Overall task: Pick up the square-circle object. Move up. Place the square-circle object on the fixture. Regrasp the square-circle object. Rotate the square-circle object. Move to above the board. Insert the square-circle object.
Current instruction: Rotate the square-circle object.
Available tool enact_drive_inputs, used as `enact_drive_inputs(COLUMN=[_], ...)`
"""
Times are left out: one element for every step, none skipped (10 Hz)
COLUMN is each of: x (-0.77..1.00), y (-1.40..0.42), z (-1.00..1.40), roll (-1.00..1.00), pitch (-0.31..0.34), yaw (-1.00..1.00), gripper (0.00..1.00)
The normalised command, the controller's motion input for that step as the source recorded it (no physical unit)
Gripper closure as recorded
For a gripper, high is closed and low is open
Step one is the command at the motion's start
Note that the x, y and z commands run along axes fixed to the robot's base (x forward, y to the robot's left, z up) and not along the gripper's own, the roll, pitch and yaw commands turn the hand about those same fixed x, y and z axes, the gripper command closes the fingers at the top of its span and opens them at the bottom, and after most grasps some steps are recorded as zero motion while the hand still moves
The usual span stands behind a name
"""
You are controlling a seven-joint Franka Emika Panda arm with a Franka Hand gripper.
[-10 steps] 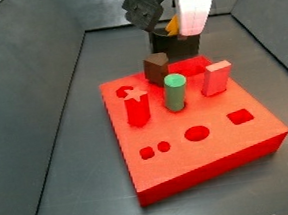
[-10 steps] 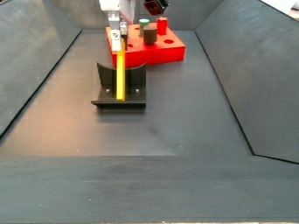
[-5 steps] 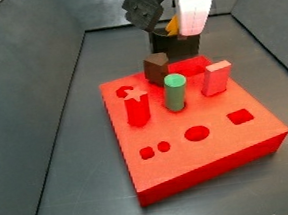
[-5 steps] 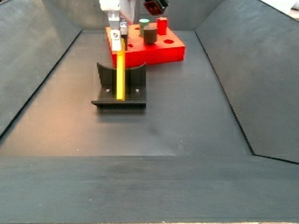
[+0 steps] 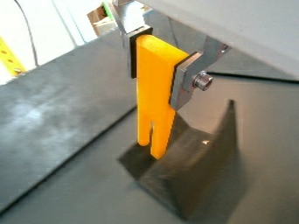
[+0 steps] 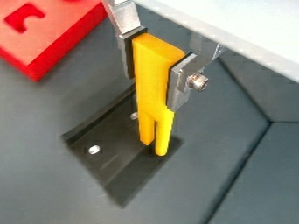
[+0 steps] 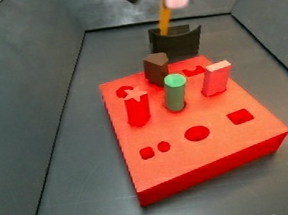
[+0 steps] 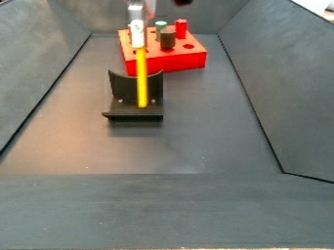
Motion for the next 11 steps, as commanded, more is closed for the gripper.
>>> enact_drive_inputs(x=[-1.0, -1.0, -1.0, -1.0, -1.0, -1.0, -0.94, -0.75, -0.49, -0.36, 0.0], y=[0.15, 0.14, 0.13, 0.13, 0.12, 0.11, 0.09, 0.06, 0.04, 0.03, 0.0], z=[0.68, 0.65, 0.61, 0.59, 0.55, 0.52, 0.43, 0.3, 0.17, 0.13, 0.0], roll=[-0.05, -0.06, -0.07, -0.07, -0.08, -0.09, -0.1, -0.11, -0.11, -0.11, -1.0], pitch=[0.0, 0.01, 0.028, 0.04, 0.055, 0.071, 0.083, 0.086, 0.088, 0.086, 0.088], yaw=[-0.03, -0.03, -0.04, -0.03, -0.03, -0.03, -0.03, -0.02, -0.01, -0.01, -0.96], gripper=[1.0, 1.0, 1.0, 1.0, 1.0, 1.0, 1.0, 1.0, 1.0, 1.0, 1.0])
